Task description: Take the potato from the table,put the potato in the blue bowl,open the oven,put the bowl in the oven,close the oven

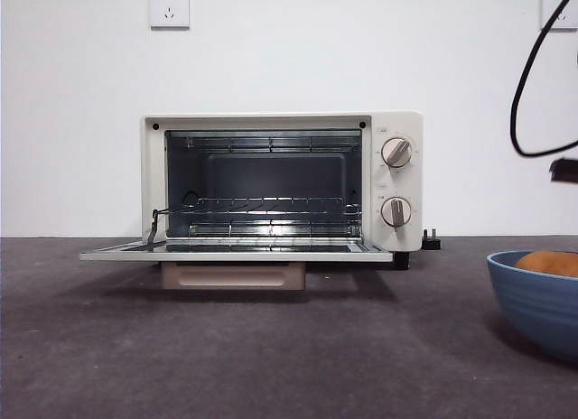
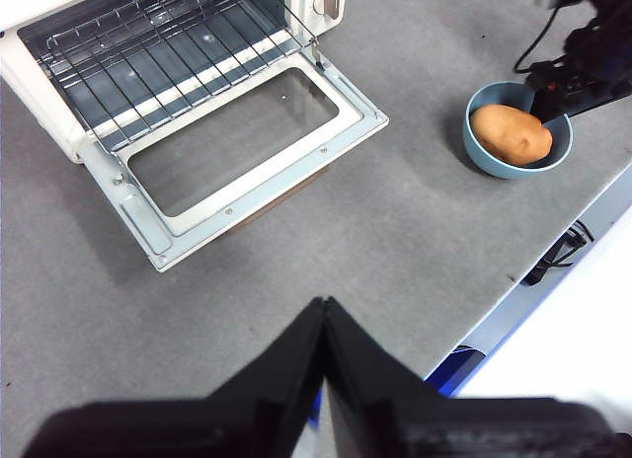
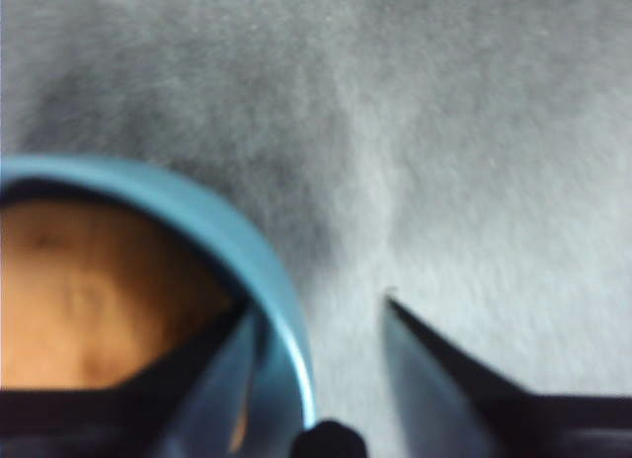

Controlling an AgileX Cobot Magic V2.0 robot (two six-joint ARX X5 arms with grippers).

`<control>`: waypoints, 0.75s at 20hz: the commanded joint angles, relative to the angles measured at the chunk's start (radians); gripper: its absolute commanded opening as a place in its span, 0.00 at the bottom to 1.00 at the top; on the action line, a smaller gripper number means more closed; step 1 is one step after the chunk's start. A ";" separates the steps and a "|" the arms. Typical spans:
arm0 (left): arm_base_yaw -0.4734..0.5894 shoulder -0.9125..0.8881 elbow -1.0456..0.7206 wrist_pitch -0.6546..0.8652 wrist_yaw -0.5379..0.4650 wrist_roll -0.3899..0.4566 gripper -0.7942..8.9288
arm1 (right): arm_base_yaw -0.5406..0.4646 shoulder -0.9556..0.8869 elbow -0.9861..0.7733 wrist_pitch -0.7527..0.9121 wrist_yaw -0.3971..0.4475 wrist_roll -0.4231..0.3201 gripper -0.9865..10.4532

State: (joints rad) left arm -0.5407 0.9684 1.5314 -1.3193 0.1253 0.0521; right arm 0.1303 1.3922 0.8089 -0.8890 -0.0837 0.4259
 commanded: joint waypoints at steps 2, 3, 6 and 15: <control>-0.003 -0.003 -0.006 0.003 0.001 0.000 0.08 | -0.001 0.002 -0.009 0.038 0.026 0.010 0.08; -0.003 -0.003 -0.006 0.003 0.001 0.000 0.08 | -0.001 -0.003 -0.002 0.035 0.024 0.016 0.08; -0.003 -0.003 -0.006 0.003 0.001 0.000 0.08 | 0.000 -0.019 0.028 -0.010 0.023 0.016 0.08; -0.003 -0.002 -0.006 0.003 0.001 0.004 0.08 | 0.195 -0.023 0.322 -0.151 0.010 0.200 0.08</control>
State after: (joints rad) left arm -0.5407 0.9688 1.5314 -1.3193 0.1253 0.0521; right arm 0.3218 1.3674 1.1316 -1.0409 -0.0715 0.5827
